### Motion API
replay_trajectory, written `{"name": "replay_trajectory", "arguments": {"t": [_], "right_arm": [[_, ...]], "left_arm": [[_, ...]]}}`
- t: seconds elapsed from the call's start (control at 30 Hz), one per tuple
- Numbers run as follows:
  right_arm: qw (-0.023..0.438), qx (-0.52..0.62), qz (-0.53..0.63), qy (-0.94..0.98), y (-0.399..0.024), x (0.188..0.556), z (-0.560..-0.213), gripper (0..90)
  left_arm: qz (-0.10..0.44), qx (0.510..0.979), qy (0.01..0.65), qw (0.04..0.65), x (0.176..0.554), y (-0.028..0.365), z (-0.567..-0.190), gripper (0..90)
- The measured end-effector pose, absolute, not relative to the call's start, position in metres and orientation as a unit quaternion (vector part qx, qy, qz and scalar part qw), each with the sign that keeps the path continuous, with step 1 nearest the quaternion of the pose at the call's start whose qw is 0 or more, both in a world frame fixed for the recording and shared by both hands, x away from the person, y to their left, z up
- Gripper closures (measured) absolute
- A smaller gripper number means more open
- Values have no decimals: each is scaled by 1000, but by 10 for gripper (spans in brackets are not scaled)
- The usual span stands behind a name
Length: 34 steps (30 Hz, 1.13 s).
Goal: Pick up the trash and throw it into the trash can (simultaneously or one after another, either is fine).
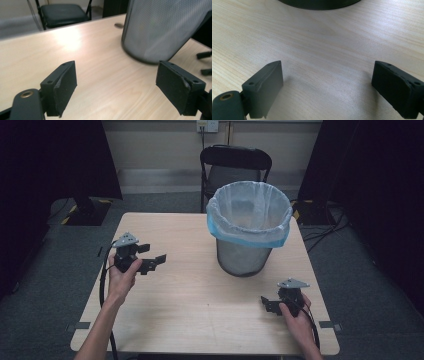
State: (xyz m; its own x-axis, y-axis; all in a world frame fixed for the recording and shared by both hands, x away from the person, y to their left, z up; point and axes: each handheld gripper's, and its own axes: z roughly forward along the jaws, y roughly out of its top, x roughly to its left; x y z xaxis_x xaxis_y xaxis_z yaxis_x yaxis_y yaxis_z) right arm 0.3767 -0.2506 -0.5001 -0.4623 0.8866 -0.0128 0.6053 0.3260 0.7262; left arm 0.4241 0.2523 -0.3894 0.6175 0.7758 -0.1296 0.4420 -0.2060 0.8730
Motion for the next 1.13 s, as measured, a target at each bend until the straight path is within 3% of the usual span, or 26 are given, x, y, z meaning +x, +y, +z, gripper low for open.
{"name": "replay_trajectory", "arguments": {"t": [0.47,0.8,1.13], "right_arm": [[210,474,335,787,-251,377,-500,93],[210,474,335,787,-251,377,-500,93],[210,474,335,787,-251,377,-500,93]], "left_arm": [[155,786,447,399,399,270,-457,162],[158,811,449,339,393,260,-491,170],[193,808,432,350,389,258,-501,128]]}}
